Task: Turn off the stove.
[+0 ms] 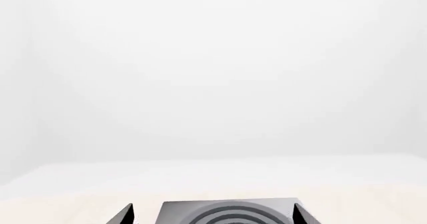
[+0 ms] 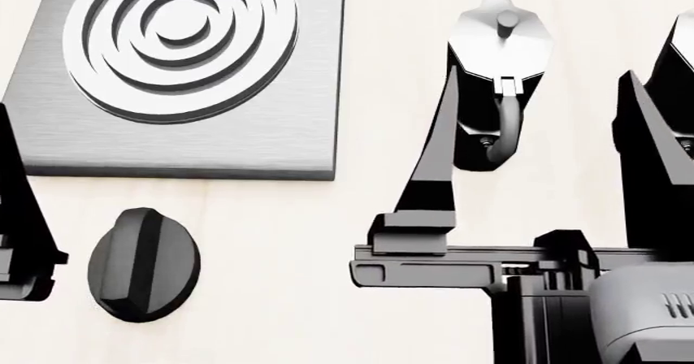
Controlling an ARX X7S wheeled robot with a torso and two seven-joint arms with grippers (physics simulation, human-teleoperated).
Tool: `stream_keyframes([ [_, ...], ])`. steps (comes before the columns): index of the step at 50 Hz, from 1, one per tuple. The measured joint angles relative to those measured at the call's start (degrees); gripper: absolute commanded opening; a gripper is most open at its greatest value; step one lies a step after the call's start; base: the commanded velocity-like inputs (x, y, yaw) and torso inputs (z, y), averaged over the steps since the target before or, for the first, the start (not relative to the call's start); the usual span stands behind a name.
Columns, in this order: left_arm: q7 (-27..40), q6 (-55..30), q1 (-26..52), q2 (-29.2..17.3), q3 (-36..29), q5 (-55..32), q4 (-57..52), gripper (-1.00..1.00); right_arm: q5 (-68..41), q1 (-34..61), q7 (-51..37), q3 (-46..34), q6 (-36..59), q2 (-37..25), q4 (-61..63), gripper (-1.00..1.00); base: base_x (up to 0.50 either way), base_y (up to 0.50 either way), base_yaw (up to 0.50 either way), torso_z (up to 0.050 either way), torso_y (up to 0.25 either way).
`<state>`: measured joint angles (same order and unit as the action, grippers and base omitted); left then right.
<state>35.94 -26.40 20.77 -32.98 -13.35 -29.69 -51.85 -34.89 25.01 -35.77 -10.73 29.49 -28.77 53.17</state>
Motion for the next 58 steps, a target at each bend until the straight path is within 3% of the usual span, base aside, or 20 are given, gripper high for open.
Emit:
stream_keyframes([
  [58,3.2,-4.7,7.7,-0.5,-1.1,-5.6,-4.7,1.00,-5.3,8.9,-4.2,-2.4,4.0,0.3,2.8,1.00,0.00,0.00,0.00,0.000,0.000],
])
